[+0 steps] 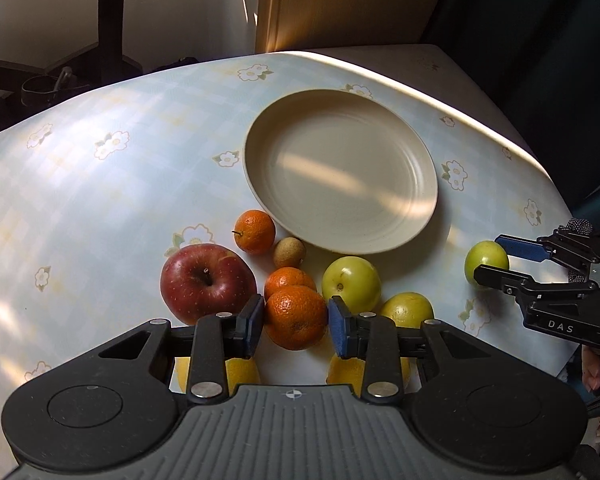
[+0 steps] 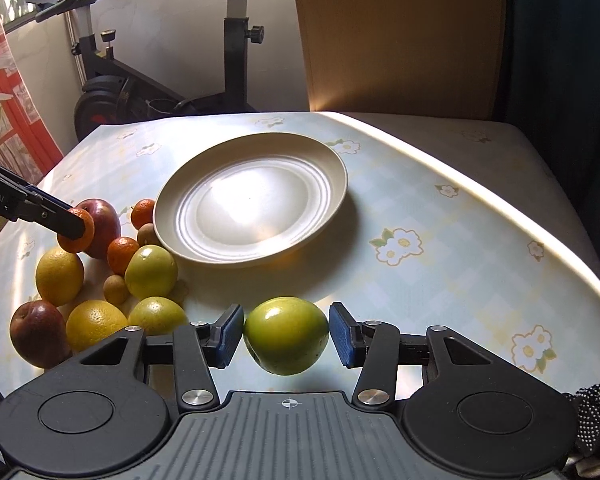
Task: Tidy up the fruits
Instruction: 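Carry the mandarin and green citrus over the cream plate with both grippers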
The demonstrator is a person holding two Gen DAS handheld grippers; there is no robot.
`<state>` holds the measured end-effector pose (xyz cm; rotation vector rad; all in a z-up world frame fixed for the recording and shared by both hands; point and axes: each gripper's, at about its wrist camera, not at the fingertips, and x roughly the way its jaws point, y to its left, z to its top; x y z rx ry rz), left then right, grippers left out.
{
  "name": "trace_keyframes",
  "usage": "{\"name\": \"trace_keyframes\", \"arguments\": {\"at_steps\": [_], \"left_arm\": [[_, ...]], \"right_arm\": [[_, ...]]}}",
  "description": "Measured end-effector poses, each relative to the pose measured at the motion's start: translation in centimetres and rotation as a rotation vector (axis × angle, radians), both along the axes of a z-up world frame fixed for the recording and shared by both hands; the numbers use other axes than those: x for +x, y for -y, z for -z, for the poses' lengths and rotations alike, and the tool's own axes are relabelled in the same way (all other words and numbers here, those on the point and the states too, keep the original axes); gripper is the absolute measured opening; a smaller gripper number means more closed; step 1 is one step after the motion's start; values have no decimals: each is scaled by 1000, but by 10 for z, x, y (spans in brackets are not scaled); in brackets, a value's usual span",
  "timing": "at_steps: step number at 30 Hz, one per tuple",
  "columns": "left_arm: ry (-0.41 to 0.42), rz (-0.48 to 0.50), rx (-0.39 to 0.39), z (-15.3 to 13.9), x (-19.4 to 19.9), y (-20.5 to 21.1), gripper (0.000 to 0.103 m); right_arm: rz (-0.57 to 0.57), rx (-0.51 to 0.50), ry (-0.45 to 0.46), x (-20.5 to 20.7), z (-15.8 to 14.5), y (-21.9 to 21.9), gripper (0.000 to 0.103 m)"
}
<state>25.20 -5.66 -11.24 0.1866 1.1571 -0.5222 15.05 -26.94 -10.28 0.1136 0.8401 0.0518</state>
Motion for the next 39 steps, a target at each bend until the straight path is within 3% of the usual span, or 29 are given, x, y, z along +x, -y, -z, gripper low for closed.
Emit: {"name": "trace_keyframes", "arguments": {"at_steps": [10,20,31,39], "left_arm": [[33,-42,-53,-17,21,3,37],[27,-76,-92,-12,38,3,37],[36,-131,-108,-6,62,7,37],[16,-125,-77,8,93,31,37]], "right_arm": [[-25,-25,-28,11,10,-2,42],[-65,-82,41,22,-12,-5,42],[-175,-192,90,77,-23,-14,42],[-164,-142,37,131,-10,-10,42]]}}
